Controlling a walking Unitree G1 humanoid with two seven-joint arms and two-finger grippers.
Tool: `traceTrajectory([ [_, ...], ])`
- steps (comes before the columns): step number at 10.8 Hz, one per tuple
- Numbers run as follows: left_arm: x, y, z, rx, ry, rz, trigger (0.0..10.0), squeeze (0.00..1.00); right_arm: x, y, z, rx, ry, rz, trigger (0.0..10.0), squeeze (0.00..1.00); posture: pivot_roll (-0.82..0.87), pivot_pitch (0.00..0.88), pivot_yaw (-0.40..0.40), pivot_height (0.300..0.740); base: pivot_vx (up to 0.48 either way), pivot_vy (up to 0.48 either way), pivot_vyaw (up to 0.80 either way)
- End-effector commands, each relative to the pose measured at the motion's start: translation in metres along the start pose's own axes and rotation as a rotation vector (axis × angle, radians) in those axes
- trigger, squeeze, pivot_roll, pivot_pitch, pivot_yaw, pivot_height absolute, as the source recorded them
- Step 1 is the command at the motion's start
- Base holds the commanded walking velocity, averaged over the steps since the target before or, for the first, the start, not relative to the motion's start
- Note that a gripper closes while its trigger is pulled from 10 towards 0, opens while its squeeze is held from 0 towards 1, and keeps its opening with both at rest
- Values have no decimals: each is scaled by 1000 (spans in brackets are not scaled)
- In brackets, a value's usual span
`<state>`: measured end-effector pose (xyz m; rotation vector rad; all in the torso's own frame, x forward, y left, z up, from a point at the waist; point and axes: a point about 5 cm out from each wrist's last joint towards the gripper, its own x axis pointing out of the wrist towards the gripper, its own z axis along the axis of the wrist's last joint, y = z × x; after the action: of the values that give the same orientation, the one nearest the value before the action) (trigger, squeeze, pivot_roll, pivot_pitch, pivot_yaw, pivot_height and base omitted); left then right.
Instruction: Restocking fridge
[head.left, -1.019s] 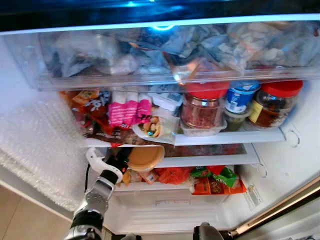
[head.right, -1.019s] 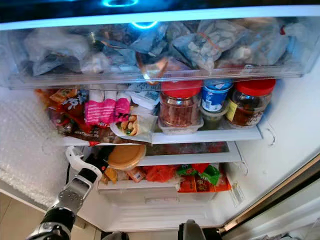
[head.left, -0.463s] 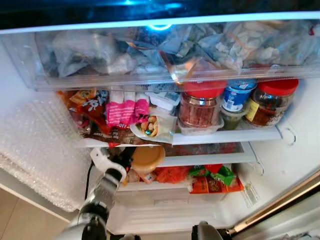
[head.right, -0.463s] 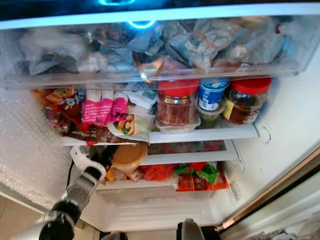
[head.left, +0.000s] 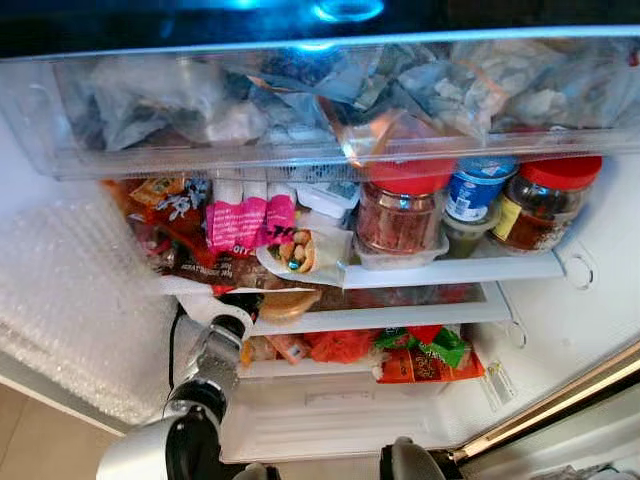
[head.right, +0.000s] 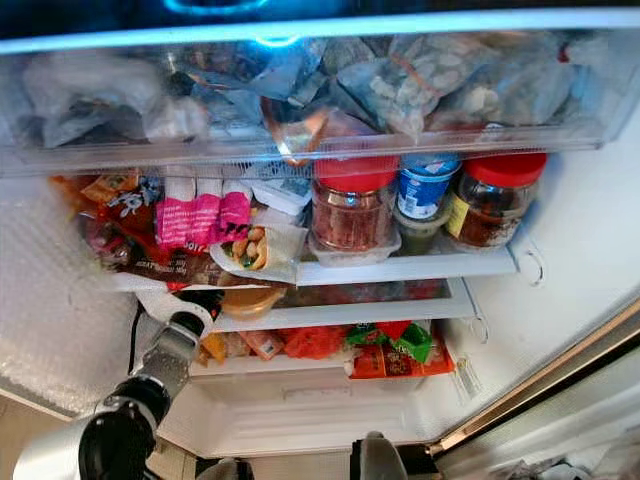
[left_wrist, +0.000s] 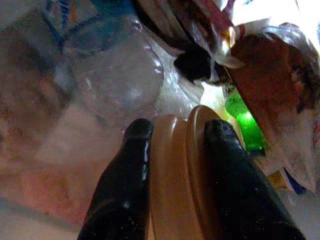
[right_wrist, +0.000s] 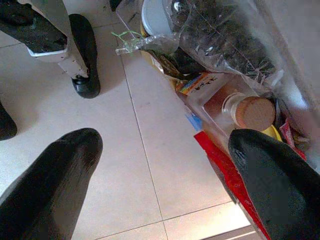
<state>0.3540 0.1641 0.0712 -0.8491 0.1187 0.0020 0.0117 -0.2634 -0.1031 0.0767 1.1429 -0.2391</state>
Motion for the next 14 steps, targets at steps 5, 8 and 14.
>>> traceTrajectory([
  [5,2,-5,-1,-8,5,-29,10000,1000,-3,-2,-6,-2,17,-4,10000,0,-180,113,26,655,0,0,0],
  [8,1,-3,3,-22,5,-79,10000,1000,-2,-1,-6,-2,17,-4,10000,0,-171,111,31,655,0,0,0],
  [14,-12,11,1,-18,38,-147,10000,0,-2,-1,-5,8,8,-19,10000,0,-170,107,41,655,0,0,0],
])
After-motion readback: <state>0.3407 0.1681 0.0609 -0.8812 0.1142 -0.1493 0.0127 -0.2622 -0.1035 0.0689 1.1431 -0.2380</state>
